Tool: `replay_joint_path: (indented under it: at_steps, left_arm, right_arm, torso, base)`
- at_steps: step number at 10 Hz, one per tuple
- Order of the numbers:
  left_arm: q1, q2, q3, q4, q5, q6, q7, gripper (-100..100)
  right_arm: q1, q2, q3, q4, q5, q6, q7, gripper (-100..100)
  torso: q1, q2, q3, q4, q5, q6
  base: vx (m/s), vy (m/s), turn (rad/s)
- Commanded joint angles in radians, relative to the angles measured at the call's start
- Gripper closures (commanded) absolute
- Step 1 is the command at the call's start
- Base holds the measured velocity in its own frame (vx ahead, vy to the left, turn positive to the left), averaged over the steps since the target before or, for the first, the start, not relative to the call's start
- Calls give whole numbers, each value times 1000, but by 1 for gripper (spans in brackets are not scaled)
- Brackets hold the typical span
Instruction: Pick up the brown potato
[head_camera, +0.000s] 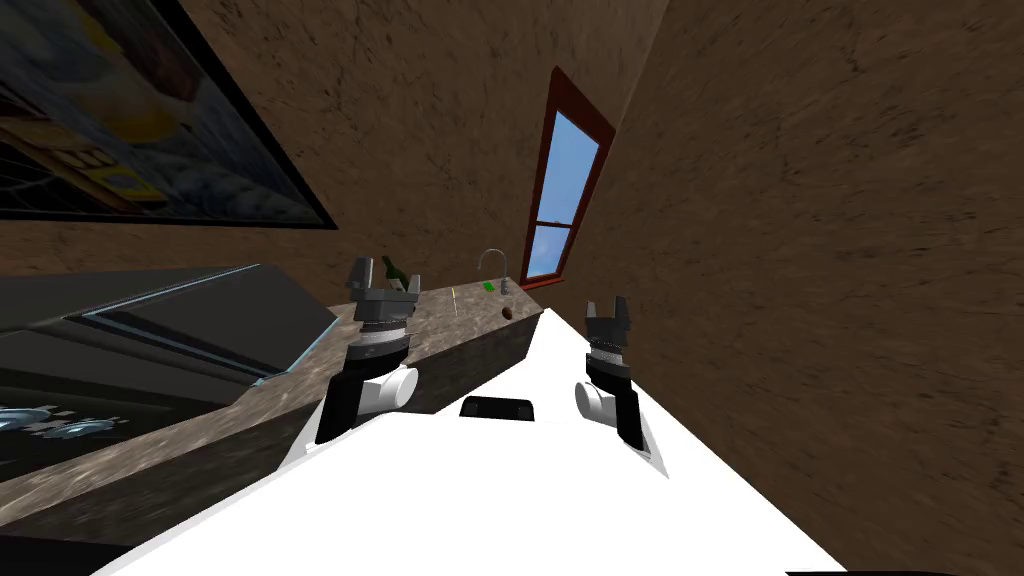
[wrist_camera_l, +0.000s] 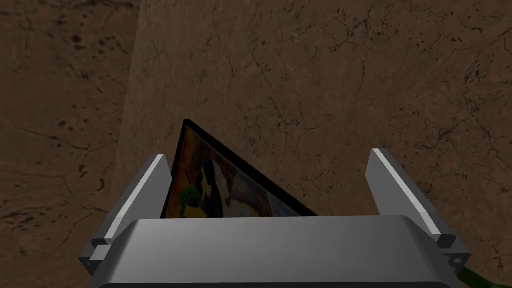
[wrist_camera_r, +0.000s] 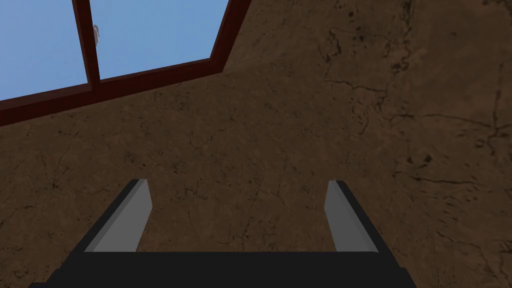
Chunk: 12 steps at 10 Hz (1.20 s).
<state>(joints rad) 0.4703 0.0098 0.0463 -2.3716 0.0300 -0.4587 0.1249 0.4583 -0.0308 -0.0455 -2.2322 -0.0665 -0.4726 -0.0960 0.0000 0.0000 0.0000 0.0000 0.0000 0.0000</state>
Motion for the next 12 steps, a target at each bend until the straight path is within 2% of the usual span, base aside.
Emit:
replay_joint_path:
  at_steps: [1, 5, 6, 8, 9, 11, 12]
  left_arm:
    - [0, 0, 0, 0, 0, 0, 0, 0]
    - [0, 0, 0, 0, 0, 0, 0, 0]
    - [0, 0, 0, 0, 0, 0, 0, 0]
    - [0, 0, 0, 0, 0, 0, 0, 0]
    - [0, 0, 0, 0, 0, 0, 0, 0]
    - [0, 0, 0, 0, 0, 0, 0, 0]
    - [0, 0, 0, 0, 0, 0, 0, 0]
  right_arm:
    - [7, -43, 22, 17, 0, 4, -16, -100]
    - [29, -156, 94, 75, -1, 17, -67, -100]
    - [29, -165, 94, 75, -1, 17, -67, -100]
    - [45, -233, 144, 114, -2, 25, -100, -100]
    - [45, -244, 144, 114, -2, 25, -100, -100]
    - [62, -311, 200, 160, -3, 33, -137, -100]
    - [62, -334, 200, 160, -3, 33, -137, -100]
  torso:
    - [0, 0, 0, 0, 0, 0]
    - [3, 5, 3, 1, 1, 0]
    - [3, 6, 3, 1, 1, 0]
    - [2, 4, 3, 1, 0, 0]
    - [3, 5, 3, 1, 1, 0]
    - [2, 4, 2, 1, 0, 0]
    - [3, 5, 3, 1, 1, 0]
  base:
    - [-36, 20, 184]
    - [-77, 41, 203]
    - [-62, 30, 83]
    - [-68, 44, 226]
    - [-56, 34, 99]
    - [-60, 48, 260]
    - [-51, 36, 109]
